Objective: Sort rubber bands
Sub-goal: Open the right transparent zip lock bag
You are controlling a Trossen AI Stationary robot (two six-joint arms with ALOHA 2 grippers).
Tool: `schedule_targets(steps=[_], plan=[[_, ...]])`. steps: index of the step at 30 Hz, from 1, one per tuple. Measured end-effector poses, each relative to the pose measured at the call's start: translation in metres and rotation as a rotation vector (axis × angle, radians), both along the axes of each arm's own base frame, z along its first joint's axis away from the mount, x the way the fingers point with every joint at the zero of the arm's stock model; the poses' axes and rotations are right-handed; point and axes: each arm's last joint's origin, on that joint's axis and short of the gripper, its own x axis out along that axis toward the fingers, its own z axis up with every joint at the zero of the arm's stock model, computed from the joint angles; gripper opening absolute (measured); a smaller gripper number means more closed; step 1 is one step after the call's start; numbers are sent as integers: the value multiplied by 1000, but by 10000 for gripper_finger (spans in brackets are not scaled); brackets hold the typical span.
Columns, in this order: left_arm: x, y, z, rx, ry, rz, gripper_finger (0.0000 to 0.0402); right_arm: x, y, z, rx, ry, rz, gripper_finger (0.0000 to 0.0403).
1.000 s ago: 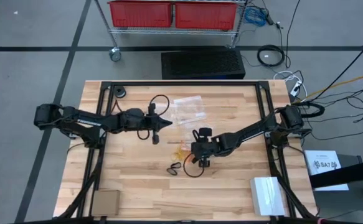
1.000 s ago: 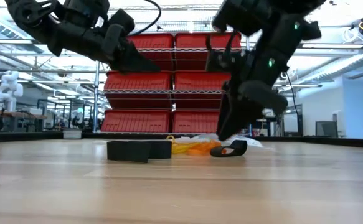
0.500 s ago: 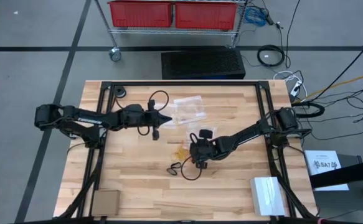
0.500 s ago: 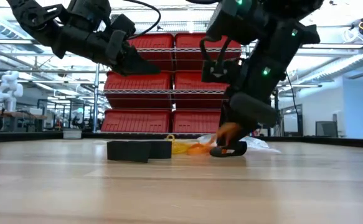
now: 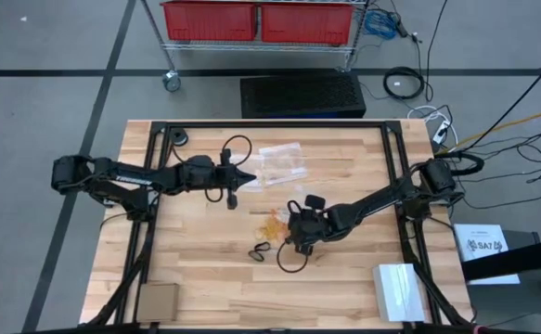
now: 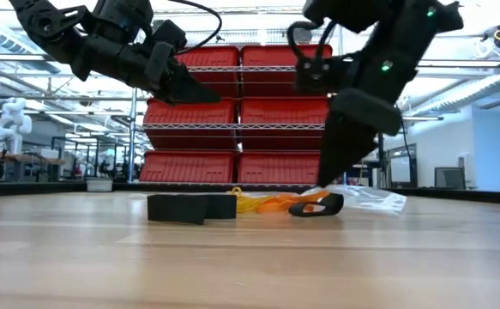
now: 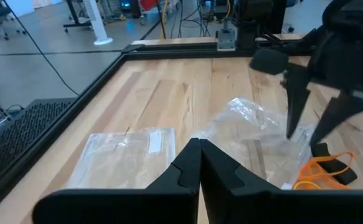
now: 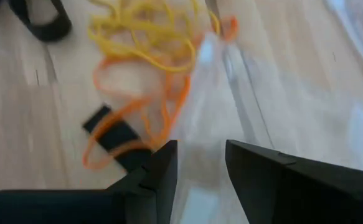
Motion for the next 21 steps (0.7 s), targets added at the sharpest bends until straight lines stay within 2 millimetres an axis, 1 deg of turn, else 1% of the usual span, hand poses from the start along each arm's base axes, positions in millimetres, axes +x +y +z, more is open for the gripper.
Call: schedule_targets(steps=[3, 9, 13, 16, 19, 21], plan=[[0, 0, 0, 0, 0, 0, 10, -7, -4, -3, -2, 67, -48, 130], [0, 0, 0, -6, -1, 1, 11, -12, -28, -19, 45, 154, -103, 130], [0, 0, 0, -4, -2, 0, 11, -16, -51, -20, -53, 232, -90, 130], [0, 0, 0, -2, -3, 2, 11, -17, -73, -16, -96, 278, -51, 130], [0, 0, 0, 2, -3, 5, 11, -21, -90, -1, -83, 273, -27, 130], [0, 0, 0, 2, -3, 6, 11, -24, -96, 11, -37, 237, -12, 130]])
